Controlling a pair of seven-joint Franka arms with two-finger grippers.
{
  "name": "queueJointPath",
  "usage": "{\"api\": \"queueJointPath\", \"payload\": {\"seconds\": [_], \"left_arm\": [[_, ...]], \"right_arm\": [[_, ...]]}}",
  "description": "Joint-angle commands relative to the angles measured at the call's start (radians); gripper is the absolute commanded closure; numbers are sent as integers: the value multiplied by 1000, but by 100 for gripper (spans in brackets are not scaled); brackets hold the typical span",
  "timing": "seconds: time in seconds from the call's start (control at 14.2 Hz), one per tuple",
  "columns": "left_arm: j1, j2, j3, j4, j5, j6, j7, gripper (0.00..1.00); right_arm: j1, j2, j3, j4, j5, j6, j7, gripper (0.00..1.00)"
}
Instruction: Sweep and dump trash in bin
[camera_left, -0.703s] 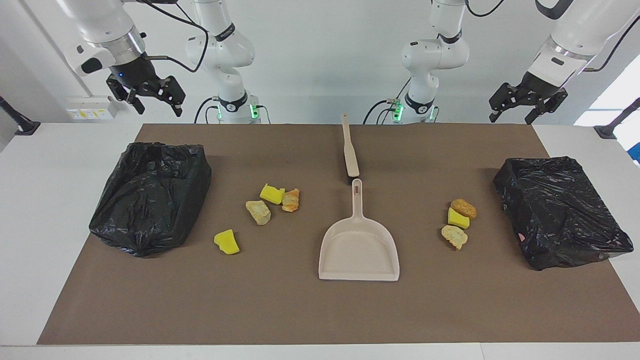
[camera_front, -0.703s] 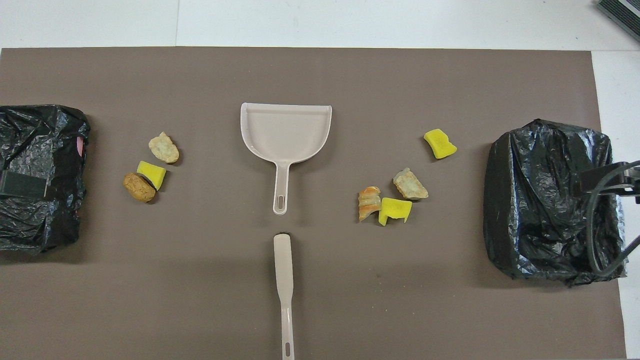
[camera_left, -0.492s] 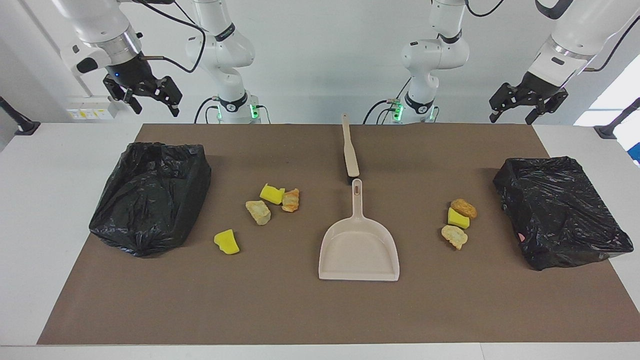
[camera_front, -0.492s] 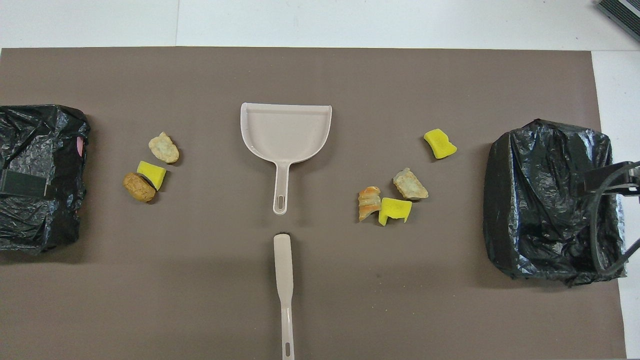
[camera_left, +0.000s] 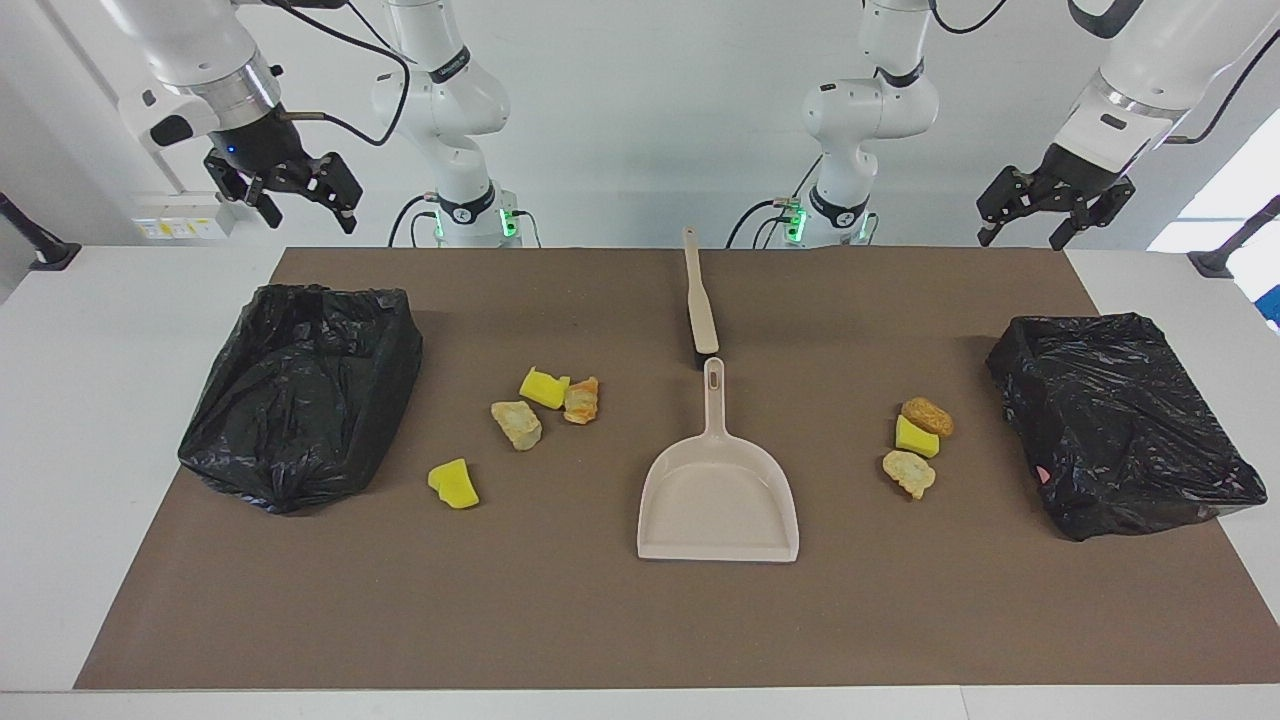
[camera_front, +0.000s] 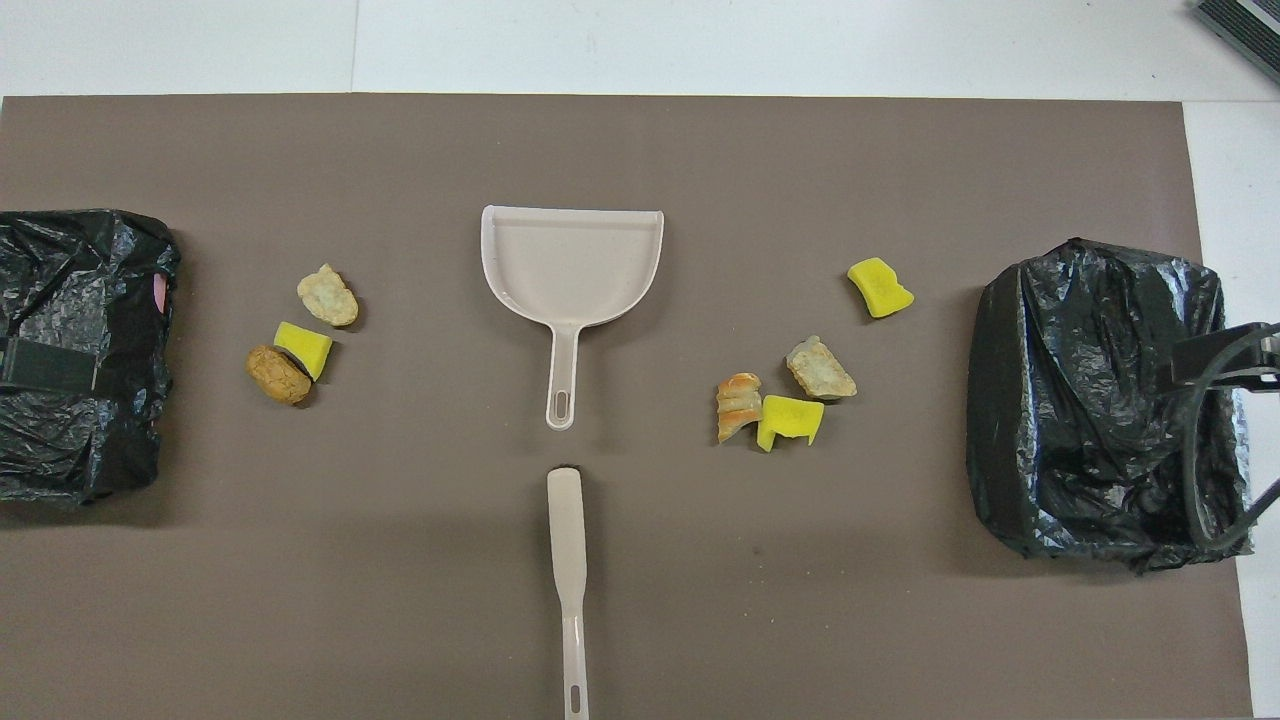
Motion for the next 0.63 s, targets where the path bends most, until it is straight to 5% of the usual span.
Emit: {"api": "queueJointPath", "payload": {"seconds": [0.0,0.28,0.56], "left_arm": [[-13,-12,4,-7,12,5,5,0],[-67,-59,1,-78,5,5,-22,0],[-134,-245,-1,-348,-7,89,-59,0]], "right_arm": [[-8,-18,6,-20,7,9,8,0],[-1,-18,6,-22,7,24,10,0],[0,-18,6,-23,7,36,10,0]]}}
